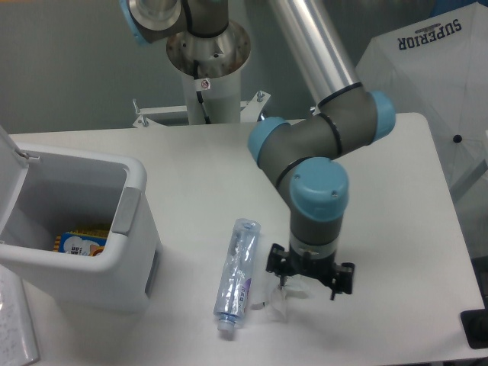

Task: Place the trash in the trash can
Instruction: 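Move the gripper down over the white crumpled paper beside the bottle, then close the gripper on the white crumpled paper and lift it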

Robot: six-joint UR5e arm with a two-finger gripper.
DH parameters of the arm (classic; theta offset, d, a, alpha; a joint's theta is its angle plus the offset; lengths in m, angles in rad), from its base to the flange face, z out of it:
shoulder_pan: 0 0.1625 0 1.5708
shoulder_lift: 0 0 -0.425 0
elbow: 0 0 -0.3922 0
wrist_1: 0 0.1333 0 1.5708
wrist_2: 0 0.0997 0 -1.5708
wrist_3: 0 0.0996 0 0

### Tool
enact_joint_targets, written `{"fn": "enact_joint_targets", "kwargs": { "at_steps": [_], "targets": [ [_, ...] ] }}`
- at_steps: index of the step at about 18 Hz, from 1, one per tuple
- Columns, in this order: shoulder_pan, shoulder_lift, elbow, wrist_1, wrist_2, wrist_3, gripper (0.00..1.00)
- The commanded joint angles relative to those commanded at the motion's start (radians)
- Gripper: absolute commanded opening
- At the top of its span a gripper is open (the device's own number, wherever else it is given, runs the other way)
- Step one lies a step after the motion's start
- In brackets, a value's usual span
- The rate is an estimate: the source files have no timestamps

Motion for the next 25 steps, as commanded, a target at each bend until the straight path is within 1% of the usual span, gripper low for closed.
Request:
{"fn": "enact_joint_targets", "kwargs": {
  "at_steps": [2,5,6,7,10,11,21,25],
  "targets": [
    [-0.006,0.005,-0.031,0.0,0.002,-0.008,1.0],
    [-0.015,-0.011,-0.019,0.005,0.005,-0.008,1.0],
    [-0.017,-0.014,-0.019,0.005,0.006,-0.003,0.96],
    [-0.017,-0.02,-0.017,0.005,0.006,-0.003,0.8],
    [-0.021,-0.028,-0.017,0.006,0.009,-0.008,0.17],
    [-0.021,-0.028,-0.016,0.006,0.009,-0.008,0.0],
    [-0.021,-0.028,0.003,0.011,0.002,0.002,0.0],
    [-0.018,-0.011,0.038,0.009,-0.043,-0.006,0.0]
  ]
}}
